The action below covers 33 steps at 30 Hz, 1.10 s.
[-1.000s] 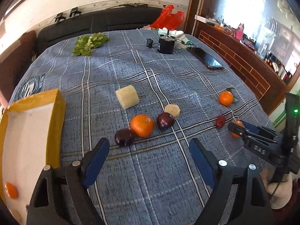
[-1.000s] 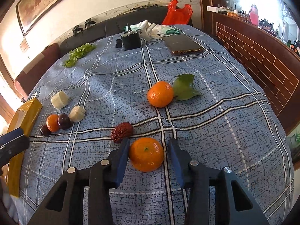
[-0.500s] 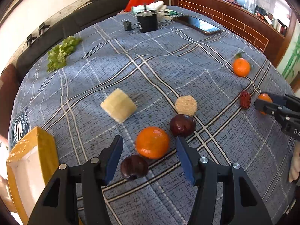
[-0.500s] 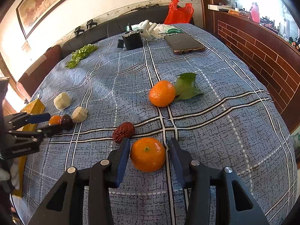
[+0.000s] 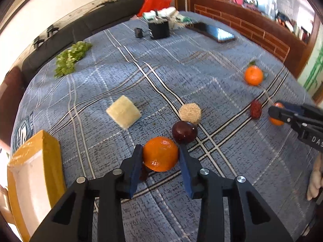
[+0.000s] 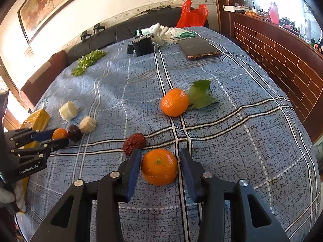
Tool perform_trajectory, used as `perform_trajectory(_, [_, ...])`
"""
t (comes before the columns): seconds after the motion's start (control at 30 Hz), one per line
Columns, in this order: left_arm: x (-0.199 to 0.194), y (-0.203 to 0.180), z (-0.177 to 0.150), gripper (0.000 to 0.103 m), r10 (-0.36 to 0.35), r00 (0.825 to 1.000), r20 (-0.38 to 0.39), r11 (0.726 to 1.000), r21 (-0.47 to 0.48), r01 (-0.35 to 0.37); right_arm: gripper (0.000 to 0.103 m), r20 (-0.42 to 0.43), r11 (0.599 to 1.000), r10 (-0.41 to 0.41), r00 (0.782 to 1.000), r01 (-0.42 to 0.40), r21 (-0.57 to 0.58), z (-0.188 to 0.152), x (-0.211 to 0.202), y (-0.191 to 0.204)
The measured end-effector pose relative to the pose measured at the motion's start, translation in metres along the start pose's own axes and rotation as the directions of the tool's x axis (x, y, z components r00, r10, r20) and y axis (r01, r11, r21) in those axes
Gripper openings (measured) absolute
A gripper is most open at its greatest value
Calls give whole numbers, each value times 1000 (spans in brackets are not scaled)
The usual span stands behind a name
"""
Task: Organize fruits
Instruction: 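Grasp a mandarin orange with the left tool while the right tool grasps another orange, then carry both oranges into the yellow tray and open both tools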
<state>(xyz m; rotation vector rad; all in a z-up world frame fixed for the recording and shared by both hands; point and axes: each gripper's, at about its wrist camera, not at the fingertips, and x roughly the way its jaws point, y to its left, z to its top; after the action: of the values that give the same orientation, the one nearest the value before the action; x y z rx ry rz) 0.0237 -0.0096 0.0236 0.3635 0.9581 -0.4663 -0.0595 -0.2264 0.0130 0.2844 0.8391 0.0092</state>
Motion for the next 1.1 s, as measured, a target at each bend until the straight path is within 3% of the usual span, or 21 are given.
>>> perform_trajectory(0.2, [-45,22,-18,34,-15,996,88,990,-138,27,28,38,999,41,998,-40,-17,-4,-18,6])
perform_trajectory(0.4, [-94,46,-45,35,3,985,170,968,-249,40,28,68,992,123,990,-124,11,0,-37,3])
perform_trajectory(0.43, [-103,49,-50,35,11,983,185,963,-267,39,29,69,990,135,988,-137,29,2,-40,-2])
perform_trajectory(0.5, [-115,54,-59,35,14,978,207,956,-290,48,45,52,988,142,988,-145,57,4,-37,-10])
perform_trajectory(0.67, [-139,64,-83,35,14,966,257,934,-349,80,47,-17,992,116,993,-115,52,2,-18,-15])
perform_trajectory(0.83, [-150,75,-104,35,21,962,273,909,-406,95,47,-28,998,64,998,-65,-18,-1,-3,-2])
perform_trajectory(0.97, [-157,87,-124,35,48,961,273,889,-451,84,38,-27,998,16,1000,-17,-57,-3,-3,7])
perform_trajectory(1.1, [-165,105,-145,35,99,958,268,862,-504,52,38,-22,998,6,1000,-7,-66,-5,-9,12])
